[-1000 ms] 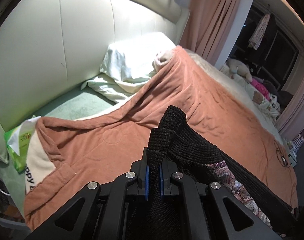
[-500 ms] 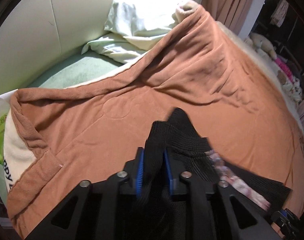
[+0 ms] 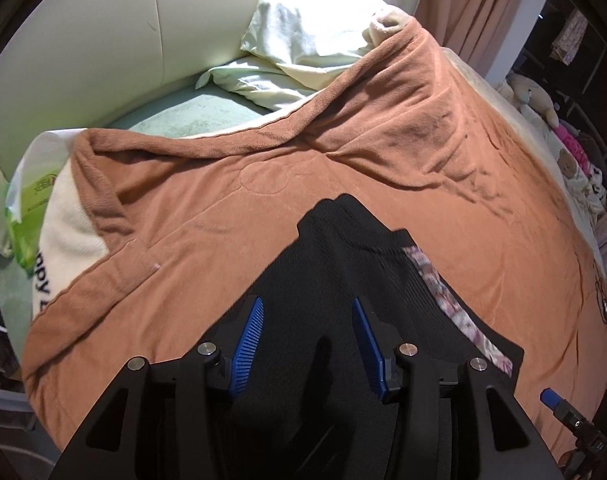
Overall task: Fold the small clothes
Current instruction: 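Lower the garment onto the bed and open both grippers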
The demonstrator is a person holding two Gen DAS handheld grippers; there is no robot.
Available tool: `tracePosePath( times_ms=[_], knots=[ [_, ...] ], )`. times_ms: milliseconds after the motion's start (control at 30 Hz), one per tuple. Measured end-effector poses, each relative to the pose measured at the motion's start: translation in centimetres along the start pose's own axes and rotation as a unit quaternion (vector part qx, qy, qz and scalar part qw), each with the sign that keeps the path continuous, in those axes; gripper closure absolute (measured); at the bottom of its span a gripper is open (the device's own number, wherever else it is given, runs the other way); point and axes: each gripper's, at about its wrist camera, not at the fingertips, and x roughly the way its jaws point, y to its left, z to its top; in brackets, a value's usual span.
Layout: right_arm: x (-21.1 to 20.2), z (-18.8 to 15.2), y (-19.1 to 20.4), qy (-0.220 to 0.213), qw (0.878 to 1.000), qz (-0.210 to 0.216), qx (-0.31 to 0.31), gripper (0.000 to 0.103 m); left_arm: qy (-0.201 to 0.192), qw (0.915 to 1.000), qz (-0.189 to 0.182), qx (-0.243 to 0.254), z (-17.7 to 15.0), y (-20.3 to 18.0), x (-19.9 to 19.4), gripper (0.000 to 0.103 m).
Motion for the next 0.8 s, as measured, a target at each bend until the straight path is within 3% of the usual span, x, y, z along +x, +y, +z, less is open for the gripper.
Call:
tracePosePath(
  times_ms=[167,333,400,500,800],
  knots=[
    [-2.1,-1.3,2.6,0.0,1.0,0.001,-0.03,0.027,-0.014,0.9998,-0.013,0.002,-1.5,-0.5,-3.6,0.039],
    [-5.3,-2.0,4.2,-0.009,0.997,-0.036,-0.066,0.014,-0.04,0.9988,-0.021,0.018,-3.2,-1.8,-8.0,0.02],
    [-6.2,-1.8,4.6,-0.014,0.996,-0.053,-0.073,0.002,-0.049,0.9983,-0.024,0.02,-4.1,-2.4,-9.7,0.011],
    [-8.3,-1.9,6.2,-0.01,0.994,-0.066,-0.091,0.0,-0.065,0.9967,-0.043,0.023,-5.9,-3.3,-12.3,0.0],
    [-14.7,-3.8,9.2,-0.028,0.987,-0.081,-0.137,0.0,-0.097,0.9929,-0.059,0.036,-10.0,-5.7,-18.8,0.0]
  ],
)
